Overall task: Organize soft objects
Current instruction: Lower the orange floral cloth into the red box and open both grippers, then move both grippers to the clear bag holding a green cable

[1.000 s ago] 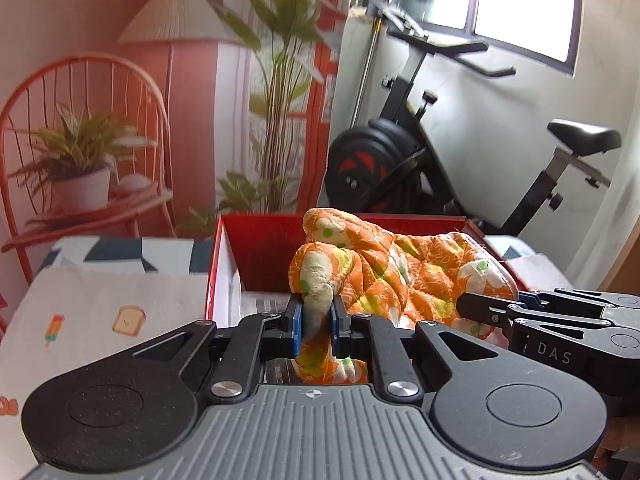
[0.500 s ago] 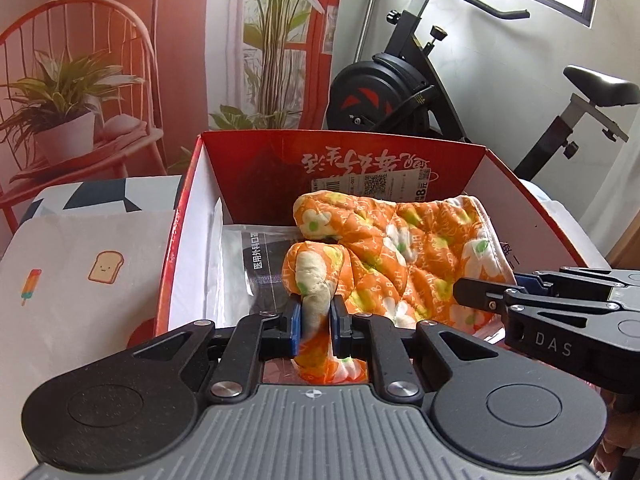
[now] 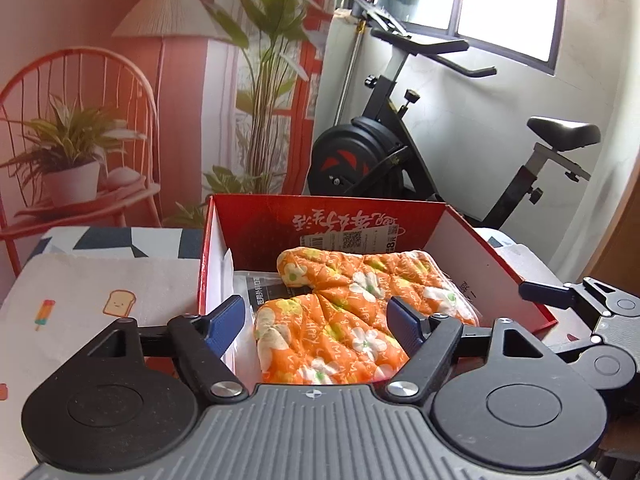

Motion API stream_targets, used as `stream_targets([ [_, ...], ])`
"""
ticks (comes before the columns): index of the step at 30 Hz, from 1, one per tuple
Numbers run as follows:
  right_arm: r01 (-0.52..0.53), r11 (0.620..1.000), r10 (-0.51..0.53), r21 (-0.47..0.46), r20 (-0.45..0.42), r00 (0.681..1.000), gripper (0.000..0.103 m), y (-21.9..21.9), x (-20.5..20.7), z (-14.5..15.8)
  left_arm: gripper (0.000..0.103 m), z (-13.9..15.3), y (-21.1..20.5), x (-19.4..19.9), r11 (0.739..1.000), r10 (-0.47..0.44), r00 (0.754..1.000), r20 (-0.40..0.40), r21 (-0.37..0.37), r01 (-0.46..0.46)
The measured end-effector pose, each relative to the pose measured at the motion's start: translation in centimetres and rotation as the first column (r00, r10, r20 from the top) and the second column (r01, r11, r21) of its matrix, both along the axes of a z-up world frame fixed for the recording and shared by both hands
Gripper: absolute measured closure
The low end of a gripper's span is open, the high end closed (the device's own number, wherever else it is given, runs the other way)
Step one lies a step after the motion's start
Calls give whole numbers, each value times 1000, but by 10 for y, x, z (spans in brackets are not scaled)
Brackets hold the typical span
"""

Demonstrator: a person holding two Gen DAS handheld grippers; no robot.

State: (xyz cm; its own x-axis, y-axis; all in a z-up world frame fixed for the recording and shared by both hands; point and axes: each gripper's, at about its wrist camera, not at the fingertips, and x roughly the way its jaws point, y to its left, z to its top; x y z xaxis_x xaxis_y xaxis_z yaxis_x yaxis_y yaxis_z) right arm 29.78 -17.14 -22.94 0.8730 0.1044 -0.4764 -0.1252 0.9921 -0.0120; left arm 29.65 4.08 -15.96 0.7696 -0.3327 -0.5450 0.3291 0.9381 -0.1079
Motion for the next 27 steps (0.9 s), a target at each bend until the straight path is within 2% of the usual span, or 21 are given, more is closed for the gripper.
stream_targets([
  [4, 35, 998, -37, 53, 54, 998, 3, -10, -25, 5, 23, 2, 0, -21, 1000, -25, 999, 28, 16, 25],
  [9, 100, 988, -118, 119, 148, 982, 3, -22, -62, 4, 23, -4, 5, -45, 999, -43, 998, 39, 7, 42],
  [11, 115, 983, -133, 144, 127, 983, 3, -25, -72, -4, 23, -8, 8, -52, 999, -43, 999, 29, -10, 43],
  [15, 125, 985, -134, 122, 71, 988, 3, -22, -88, -29, 23, -21, 12, -61, 997, -51, 999, -19, -62, 49],
  [21, 165, 974, -161, 156, -41, 986, 5, -10, -104, -69, 23, -48, 10, -69, 997, -55, 996, -75, -49, 51],
  [25, 183, 974, -170, 134, -101, 980, 7, -2, -109, -89, 23, -59, 10, -70, 997, -55, 993, -109, -52, 50],
  [27, 187, 972, -174, 145, -99, 980, 8, -4, -113, -95, 23, -62, 10, -70, 997, -56, 992, -117, -51, 50],
])
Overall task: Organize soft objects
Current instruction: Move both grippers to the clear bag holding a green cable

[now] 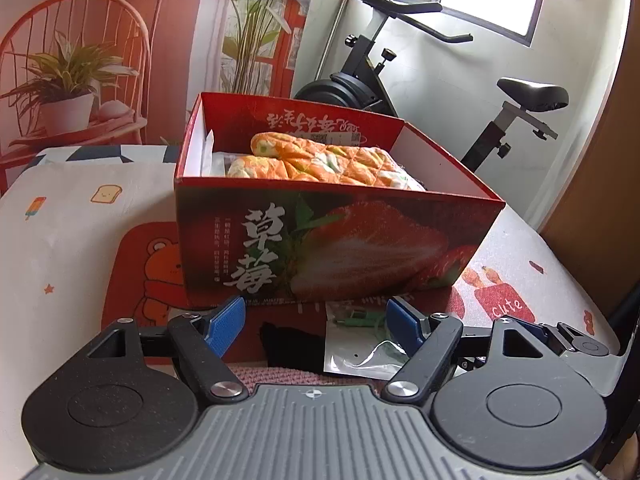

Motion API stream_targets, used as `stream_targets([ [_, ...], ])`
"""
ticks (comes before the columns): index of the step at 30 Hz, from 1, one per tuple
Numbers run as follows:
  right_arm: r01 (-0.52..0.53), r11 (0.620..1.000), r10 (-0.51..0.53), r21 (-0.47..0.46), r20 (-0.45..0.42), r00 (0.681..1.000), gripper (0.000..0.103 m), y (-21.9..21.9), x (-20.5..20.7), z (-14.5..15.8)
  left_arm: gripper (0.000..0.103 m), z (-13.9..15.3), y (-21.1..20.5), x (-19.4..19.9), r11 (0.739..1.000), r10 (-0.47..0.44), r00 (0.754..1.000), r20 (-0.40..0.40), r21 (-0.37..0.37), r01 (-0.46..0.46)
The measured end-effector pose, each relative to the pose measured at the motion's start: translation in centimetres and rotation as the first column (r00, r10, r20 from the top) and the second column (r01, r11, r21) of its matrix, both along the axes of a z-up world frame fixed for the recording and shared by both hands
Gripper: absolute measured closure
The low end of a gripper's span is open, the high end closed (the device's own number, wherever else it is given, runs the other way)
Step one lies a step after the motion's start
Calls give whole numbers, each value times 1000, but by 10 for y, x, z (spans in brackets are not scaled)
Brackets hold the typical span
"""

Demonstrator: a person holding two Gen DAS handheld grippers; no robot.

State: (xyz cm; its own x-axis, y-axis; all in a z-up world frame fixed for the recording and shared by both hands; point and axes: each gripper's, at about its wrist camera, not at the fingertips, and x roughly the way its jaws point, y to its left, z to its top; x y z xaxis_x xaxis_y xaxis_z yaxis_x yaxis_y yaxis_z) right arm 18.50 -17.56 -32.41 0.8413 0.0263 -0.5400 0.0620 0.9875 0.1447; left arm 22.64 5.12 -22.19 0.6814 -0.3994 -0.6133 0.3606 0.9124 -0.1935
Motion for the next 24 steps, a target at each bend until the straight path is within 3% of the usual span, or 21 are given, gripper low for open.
stream_targets([
  [4, -11, 1000, 11, -8, -10, 1000, 9, -4, 0, -5, 24, -5, 1, 0, 1000, -2, 1000, -18, 12, 2],
  [7, -12, 999, 14, 39, -33, 999, 11, -10, -2, -11, 26, -8, 0, 3, 1000, 0, 999, -34, 11, 0],
  [10, -23, 997, 26, 68, -31, 999, 14, -14, -5, -15, 36, -12, -5, 6, 1000, -24, 998, -54, -1, 24],
  [12, -31, 997, 34, 75, -28, 999, 16, -15, -5, -16, 51, -16, -9, 7, 998, -56, 996, -75, -13, 55],
  [13, -37, 997, 39, 70, -25, 999, 17, -14, -5, -17, 52, -17, -11, 8, 997, -72, 994, -87, -25, 71],
  [24, -55, 996, 56, 66, -12, 998, 20, -13, -8, -20, 53, -34, -32, 25, 994, -108, 985, -136, -13, 107],
])
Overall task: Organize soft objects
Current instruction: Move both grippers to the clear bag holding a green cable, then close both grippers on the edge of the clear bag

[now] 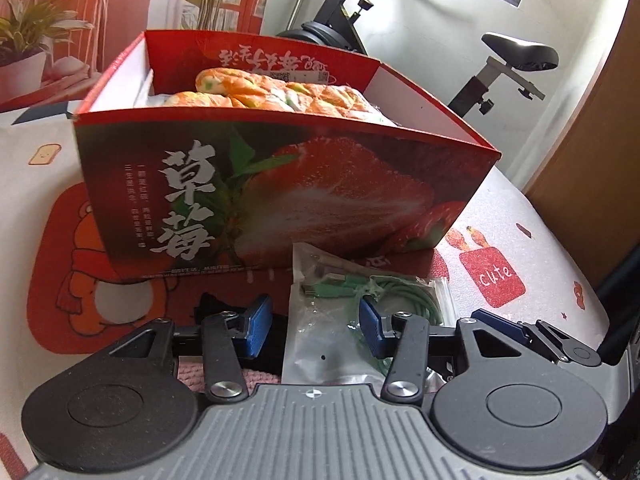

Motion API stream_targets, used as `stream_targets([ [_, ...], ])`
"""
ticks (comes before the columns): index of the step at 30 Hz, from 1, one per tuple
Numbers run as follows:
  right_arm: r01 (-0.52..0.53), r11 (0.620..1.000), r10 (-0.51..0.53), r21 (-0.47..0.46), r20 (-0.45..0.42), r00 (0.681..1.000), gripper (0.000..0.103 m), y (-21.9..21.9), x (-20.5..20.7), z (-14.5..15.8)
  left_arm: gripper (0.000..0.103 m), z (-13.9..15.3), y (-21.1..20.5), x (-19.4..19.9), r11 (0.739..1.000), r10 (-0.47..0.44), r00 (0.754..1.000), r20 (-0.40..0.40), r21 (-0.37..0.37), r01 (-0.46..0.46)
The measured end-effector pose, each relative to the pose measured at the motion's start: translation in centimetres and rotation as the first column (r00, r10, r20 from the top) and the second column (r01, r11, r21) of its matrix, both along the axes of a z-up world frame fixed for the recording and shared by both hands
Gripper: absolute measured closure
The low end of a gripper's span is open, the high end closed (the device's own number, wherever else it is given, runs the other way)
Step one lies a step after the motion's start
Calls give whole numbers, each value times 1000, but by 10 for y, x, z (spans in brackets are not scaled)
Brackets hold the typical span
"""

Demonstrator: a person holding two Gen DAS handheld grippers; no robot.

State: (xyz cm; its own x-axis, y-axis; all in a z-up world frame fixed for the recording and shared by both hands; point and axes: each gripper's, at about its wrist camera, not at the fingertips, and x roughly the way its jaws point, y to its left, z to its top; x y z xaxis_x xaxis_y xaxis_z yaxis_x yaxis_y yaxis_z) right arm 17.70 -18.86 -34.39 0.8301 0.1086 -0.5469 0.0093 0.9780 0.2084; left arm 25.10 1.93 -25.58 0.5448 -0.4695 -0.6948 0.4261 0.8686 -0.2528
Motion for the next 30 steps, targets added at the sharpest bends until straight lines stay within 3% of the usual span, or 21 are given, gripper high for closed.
stream_targets([
  [5, -2, 1000, 2, 8, 1, 1000, 20, -1, -1, 0, 53, -9, -1, 10, 1000, -3, 1000, -29, -18, 2],
  [15, -8, 1000, 8, 12, 7, 1000, 21, -2, 0, -2, 53, -14, -4, 12, 999, -39, 999, -16, -11, 39],
  [18, -16, 1000, 15, 22, 8, 1000, 22, -3, 0, -2, 59, -13, -4, 12, 998, -49, 999, -21, -29, 48],
  [23, -27, 999, 27, 34, 11, 1000, 24, -6, 0, -2, 60, -13, -2, 9, 997, -60, 998, -31, -43, 58],
  [30, -28, 999, 28, 24, 19, 999, 25, -5, -1, -3, 52, -13, -9, 21, 999, -39, 998, -50, -28, 37],
])
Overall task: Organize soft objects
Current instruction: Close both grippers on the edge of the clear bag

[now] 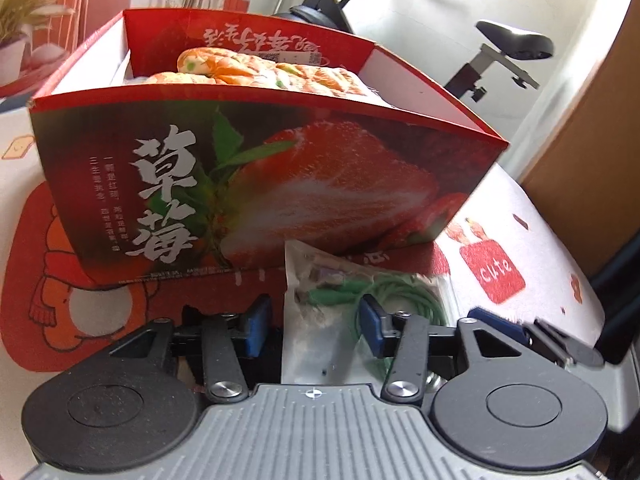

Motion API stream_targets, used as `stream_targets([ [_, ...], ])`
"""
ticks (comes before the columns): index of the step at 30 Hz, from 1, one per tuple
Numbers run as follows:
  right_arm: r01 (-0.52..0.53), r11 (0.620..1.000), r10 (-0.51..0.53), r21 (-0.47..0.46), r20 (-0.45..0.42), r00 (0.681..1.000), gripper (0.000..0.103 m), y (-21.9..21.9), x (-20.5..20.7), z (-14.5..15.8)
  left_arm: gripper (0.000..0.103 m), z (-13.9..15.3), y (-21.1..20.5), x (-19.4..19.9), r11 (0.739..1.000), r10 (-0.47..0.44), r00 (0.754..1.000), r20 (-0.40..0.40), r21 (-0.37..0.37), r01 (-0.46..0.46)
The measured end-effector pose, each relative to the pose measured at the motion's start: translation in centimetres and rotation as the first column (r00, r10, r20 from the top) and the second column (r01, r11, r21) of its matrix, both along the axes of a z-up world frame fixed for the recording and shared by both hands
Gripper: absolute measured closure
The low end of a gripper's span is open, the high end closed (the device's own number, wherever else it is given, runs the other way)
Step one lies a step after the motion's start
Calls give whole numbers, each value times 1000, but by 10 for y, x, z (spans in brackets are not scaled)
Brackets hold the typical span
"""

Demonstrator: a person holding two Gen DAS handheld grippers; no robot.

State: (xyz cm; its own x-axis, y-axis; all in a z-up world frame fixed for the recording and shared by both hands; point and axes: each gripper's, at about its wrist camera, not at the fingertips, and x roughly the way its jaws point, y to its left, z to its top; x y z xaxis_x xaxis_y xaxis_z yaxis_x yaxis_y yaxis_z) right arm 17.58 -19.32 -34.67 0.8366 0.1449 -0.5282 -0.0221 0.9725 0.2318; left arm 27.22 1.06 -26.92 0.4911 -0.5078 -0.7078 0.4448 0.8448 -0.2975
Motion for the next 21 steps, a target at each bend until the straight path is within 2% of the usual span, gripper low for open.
stream_targets([
  [5, -6, 1000, 6, -1, 0, 1000, 25, -1, 0, 0, 51, 0, -12, 4, 1000, -15, 1000, 8, 1, 15],
  [8, -10, 1000, 10, 17, -4, 1000, 25, -4, 1, 0, 63, 7, -11, -4, 1000, -13, 1000, 26, 2, 13],
  [10, -12, 999, 12, 49, -3, 1000, 26, -8, 2, 0, 65, 12, -12, -11, 1000, -30, 998, 51, 9, 29],
  [14, -37, 994, 36, 105, 5, 999, 36, -11, 2, 1, 72, 15, -13, -21, 998, -48, 994, 103, 43, 44],
  [17, -47, 991, 46, 124, 10, 999, 39, -11, 2, 1, 79, 14, -12, -33, 998, -33, 991, 133, 48, 27],
  [21, -53, 984, 51, 169, 14, 999, 39, -16, 2, -1, 80, 14, -11, -48, 999, -11, 989, 145, 33, 6],
])
